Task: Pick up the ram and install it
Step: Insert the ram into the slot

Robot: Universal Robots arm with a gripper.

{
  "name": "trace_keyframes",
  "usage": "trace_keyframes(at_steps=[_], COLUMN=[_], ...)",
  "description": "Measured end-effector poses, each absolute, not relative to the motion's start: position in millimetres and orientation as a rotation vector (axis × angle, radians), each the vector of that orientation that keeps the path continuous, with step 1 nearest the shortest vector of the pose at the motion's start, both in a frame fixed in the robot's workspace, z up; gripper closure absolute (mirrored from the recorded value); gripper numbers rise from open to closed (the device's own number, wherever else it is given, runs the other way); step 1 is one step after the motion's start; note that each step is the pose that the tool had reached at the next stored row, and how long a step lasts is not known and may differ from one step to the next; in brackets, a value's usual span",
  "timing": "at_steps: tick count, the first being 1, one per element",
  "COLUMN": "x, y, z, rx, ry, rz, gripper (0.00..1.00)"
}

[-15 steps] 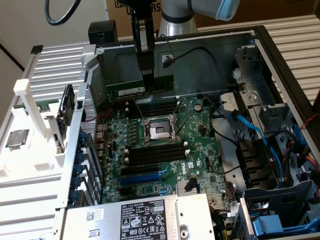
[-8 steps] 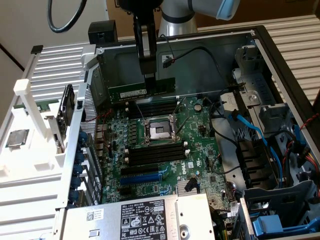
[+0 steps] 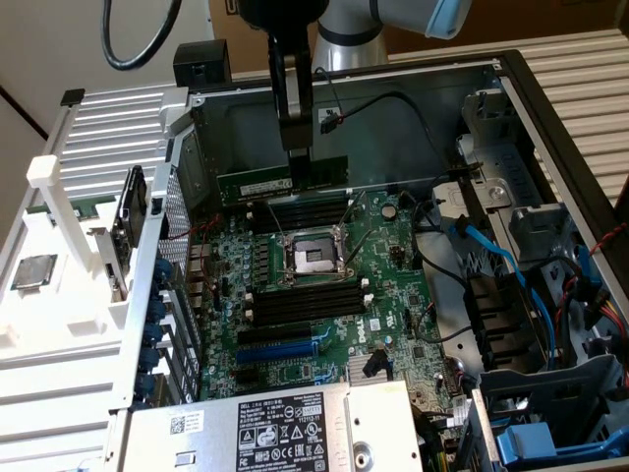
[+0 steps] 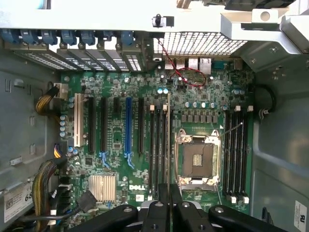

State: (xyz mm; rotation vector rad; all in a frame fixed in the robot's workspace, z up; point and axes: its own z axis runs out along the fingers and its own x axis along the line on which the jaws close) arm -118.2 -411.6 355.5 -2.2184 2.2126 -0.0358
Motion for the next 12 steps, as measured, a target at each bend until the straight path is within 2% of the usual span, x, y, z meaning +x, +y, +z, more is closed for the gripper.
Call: trace_keyframes(at_steps=[12], x=[-115.9], y=[-405.7], z=[351.7], rx=[-2.226], ry=[2.22], rz=[-0.053], gripper=[0.87])
